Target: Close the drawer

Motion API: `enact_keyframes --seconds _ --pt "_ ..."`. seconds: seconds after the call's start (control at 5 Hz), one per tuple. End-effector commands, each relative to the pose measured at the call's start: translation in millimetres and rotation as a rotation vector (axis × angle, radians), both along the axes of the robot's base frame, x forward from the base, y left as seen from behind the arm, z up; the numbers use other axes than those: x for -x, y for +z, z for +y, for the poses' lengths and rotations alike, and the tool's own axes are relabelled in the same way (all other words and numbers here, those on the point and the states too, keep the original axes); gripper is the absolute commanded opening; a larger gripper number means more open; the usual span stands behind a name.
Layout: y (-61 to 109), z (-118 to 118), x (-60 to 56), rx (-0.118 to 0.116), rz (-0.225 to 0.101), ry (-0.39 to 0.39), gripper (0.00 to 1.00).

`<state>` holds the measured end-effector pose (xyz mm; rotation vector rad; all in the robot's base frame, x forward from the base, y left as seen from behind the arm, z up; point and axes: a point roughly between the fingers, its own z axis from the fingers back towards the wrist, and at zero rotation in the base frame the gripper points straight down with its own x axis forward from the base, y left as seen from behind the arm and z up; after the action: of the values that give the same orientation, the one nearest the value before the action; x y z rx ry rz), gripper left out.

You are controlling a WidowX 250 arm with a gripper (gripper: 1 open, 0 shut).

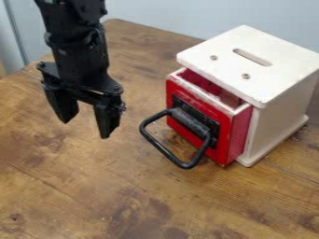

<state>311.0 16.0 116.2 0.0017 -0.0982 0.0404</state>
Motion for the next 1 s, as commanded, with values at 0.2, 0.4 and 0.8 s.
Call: enact_keyframes --seconds 0.2,0.4,0.8 --pt "15.1 -1.6 -10.0 -0.002 -0.055 -0.008 1.00" --pt "15.8 -2.8 -11.0 -0.001 -0.056 -0.012 1.00" --pt "16.1 -5.2 -11.4 -0.002 -0.055 -0.020 1.00"
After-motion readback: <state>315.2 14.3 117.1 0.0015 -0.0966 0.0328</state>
